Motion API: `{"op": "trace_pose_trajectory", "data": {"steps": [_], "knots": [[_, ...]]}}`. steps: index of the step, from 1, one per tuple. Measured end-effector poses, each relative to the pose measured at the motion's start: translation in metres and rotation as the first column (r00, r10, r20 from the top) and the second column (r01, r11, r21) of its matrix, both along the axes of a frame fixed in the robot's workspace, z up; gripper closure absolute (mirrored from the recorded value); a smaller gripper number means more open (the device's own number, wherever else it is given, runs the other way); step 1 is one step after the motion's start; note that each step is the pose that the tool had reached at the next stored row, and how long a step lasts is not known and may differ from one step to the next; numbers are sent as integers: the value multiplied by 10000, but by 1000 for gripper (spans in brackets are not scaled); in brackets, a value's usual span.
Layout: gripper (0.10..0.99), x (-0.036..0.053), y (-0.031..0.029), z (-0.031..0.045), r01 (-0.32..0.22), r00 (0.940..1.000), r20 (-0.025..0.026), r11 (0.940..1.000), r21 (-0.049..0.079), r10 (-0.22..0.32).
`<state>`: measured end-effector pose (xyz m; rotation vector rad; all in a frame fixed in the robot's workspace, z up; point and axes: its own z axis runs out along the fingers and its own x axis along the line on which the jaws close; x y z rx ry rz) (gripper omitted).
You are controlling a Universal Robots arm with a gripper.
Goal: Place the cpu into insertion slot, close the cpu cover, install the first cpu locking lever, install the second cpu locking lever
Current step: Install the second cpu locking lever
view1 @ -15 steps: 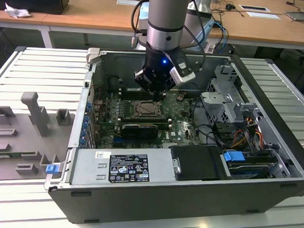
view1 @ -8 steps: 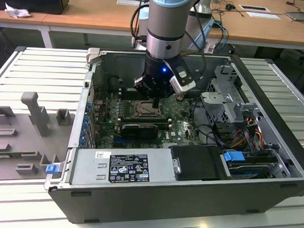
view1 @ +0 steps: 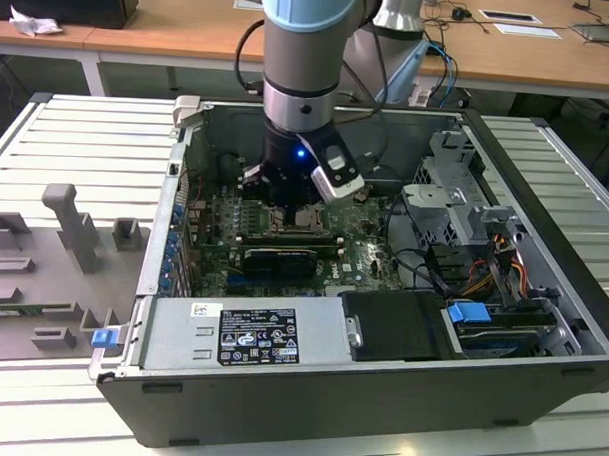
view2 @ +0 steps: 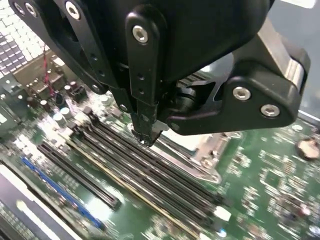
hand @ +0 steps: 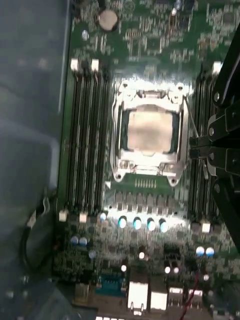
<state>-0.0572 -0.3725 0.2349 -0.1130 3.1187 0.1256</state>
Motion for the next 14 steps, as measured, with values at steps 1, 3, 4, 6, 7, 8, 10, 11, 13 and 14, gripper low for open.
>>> {"op": "trace_pose_trajectory", "data": {"steps": [1,3,4,6,7,8,10,11,13,14], "knots": [[980,-21,0,-18,-6,10000,0,10000,0,6],[980,-66,0,-86,-33,10000,-1,10000,0,33],[980,-74,0,-108,-39,10000,-2,10000,8,39],[980,-90,-7,-135,-43,10000,-1,9999,100,43],[980,-102,-15,-138,-42,10000,4,9998,185,42],[980,-113,-26,-139,-44,10000,7,9996,287,44],[980,-128,-60,-143,-42,10000,15,9987,504,42],[980,-130,-91,-145,-42,10000,15,9980,634,41],[980,-129,-137,-148,-42,10000,16,9967,806,41],[980,-131,-153,-149,-42,10000,16,9964,850,41]]}}
